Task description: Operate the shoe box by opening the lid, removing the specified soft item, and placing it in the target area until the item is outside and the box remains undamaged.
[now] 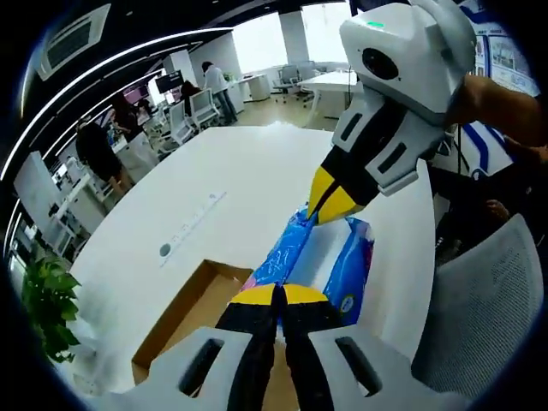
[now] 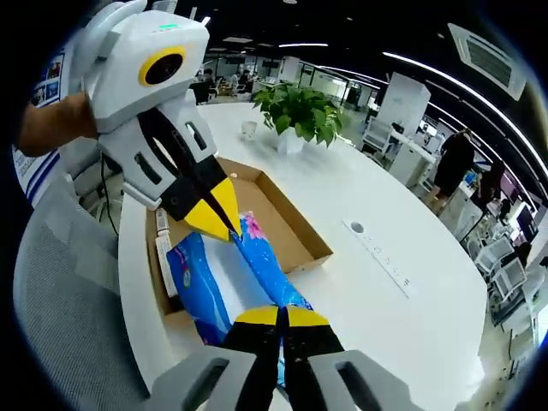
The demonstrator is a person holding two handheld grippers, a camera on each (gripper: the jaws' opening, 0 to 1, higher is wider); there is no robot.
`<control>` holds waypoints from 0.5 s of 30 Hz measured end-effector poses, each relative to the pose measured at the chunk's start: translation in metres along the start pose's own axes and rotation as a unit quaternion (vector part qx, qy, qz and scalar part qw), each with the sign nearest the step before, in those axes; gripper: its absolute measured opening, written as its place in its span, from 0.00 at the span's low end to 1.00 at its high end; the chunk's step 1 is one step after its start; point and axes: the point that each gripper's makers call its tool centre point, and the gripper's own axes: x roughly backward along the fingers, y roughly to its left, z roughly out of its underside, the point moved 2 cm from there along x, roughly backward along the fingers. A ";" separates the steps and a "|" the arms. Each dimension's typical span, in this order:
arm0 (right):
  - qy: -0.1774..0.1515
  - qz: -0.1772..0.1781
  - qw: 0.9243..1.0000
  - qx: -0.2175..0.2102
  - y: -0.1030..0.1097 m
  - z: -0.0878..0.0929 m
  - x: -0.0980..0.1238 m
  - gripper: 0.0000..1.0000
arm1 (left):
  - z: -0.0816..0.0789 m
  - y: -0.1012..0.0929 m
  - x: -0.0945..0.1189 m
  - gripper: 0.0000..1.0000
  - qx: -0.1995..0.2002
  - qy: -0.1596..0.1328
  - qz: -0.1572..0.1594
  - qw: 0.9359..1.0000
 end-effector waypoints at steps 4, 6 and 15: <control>0.004 0.005 1.000 0.000 -0.008 0.008 0.006 0.00 | -0.010 -0.005 -0.008 0.00 -0.007 0.001 0.007 1.000; 0.007 0.009 1.000 -0.002 -0.012 0.013 0.009 0.00 | -0.014 -0.007 -0.012 0.00 -0.006 -0.001 0.010 1.000; 0.013 0.027 1.000 -0.006 -0.032 0.036 0.026 0.00 | -0.039 -0.020 -0.032 0.00 -0.013 -0.008 0.020 1.000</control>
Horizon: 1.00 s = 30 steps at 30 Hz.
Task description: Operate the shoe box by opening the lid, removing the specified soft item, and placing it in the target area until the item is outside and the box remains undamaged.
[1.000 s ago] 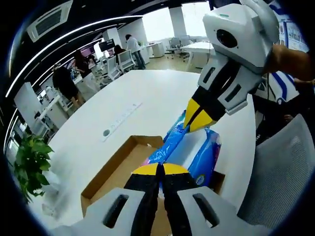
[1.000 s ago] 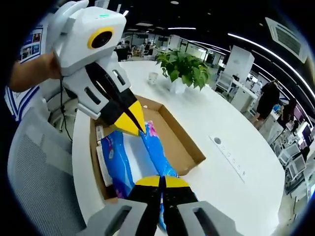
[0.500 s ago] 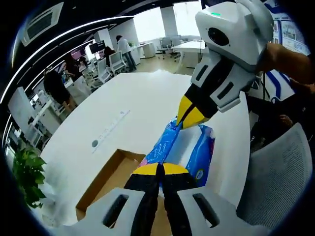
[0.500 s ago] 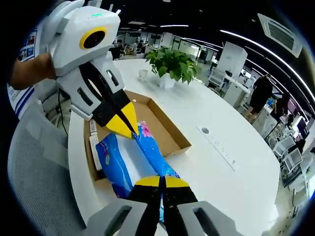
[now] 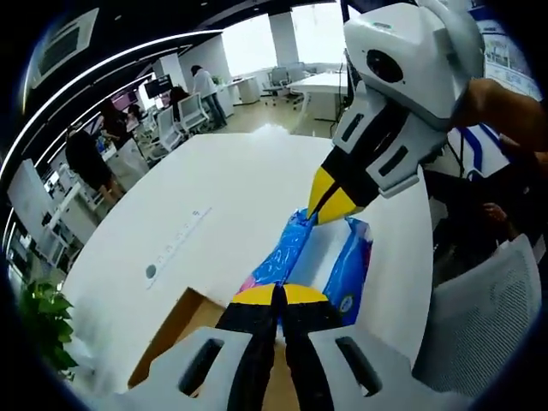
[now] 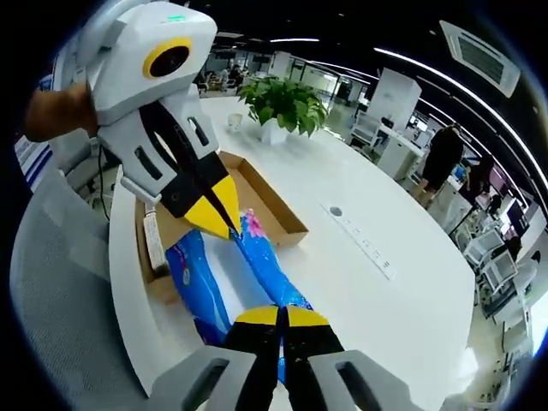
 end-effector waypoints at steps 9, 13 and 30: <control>0.012 0.013 1.000 -0.003 -0.018 0.023 0.012 0.00 | -0.019 -0.013 -0.024 0.00 -0.017 0.000 0.019 1.000; 0.018 0.018 1.000 -0.001 -0.027 0.033 0.014 0.00 | -0.026 -0.017 -0.034 0.00 -0.020 0.001 0.025 0.999; 0.046 0.036 0.998 0.009 -0.064 0.076 0.025 0.00 | -0.052 -0.039 -0.081 0.00 -0.024 0.000 0.057 0.998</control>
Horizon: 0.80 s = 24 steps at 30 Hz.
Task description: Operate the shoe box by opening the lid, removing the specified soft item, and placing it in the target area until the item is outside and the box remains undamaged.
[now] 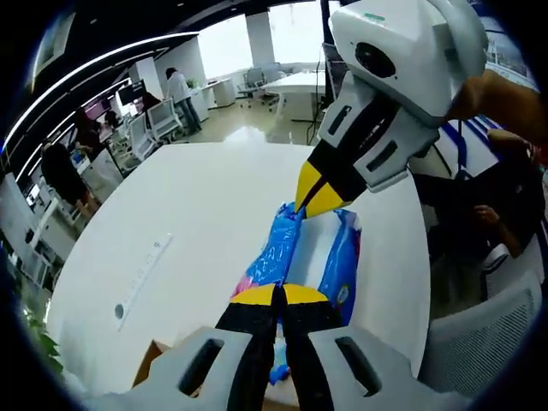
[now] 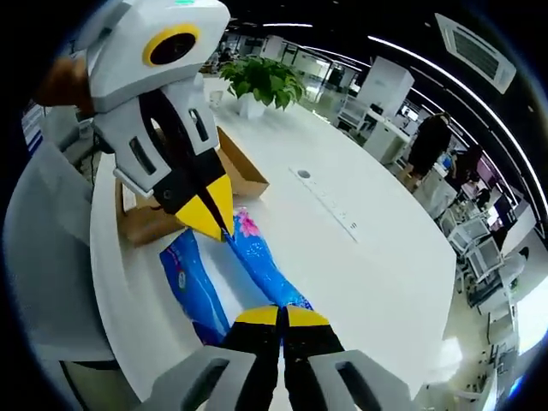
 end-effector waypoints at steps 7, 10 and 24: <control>0.009 0.009 1.000 -0.002 -0.014 0.019 -0.004 0.00 | -0.009 -0.003 -0.020 0.00 0.002 -0.010 0.011 1.000; 0.016 0.012 1.000 0.003 -0.018 0.025 -0.006 0.00 | -0.011 -0.004 -0.028 0.00 0.005 -0.012 0.016 1.000; 0.045 0.014 0.999 0.019 -0.033 0.053 -0.012 0.00 | -0.017 -0.012 -0.067 0.00 0.006 -0.020 0.046 0.999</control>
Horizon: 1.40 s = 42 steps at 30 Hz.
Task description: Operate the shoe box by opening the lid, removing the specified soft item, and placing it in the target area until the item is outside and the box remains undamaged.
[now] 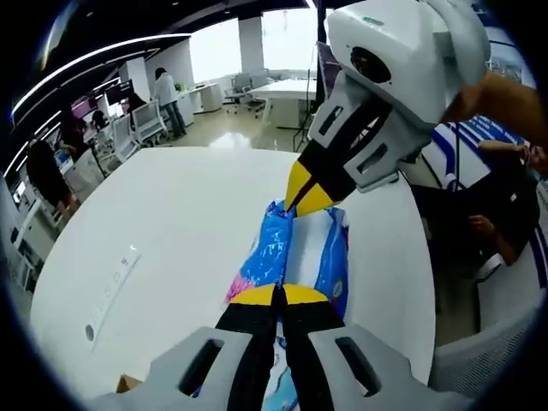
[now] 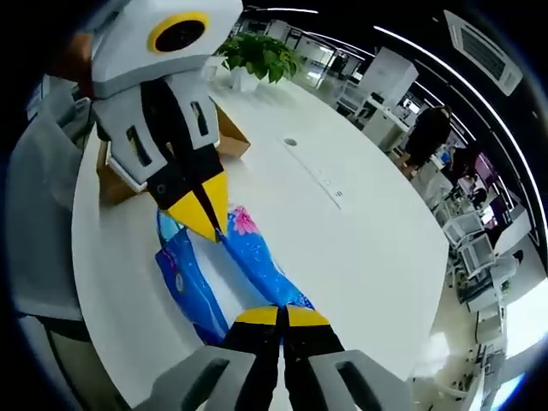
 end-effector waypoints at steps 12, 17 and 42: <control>0.028 -0.002 0.999 0.024 -0.012 0.019 -0.007 0.00 | -0.004 -0.001 -0.025 0.00 0.003 -0.013 0.015 1.000; 0.041 -0.001 0.999 0.033 -0.015 0.029 -0.010 0.00 | -0.005 -0.006 -0.038 0.00 -0.007 -0.013 0.022 1.000; 0.070 -0.001 0.996 0.051 -0.019 0.065 -0.058 0.00 | 0.021 0.006 -0.090 0.00 0.005 0.001 0.034 0.999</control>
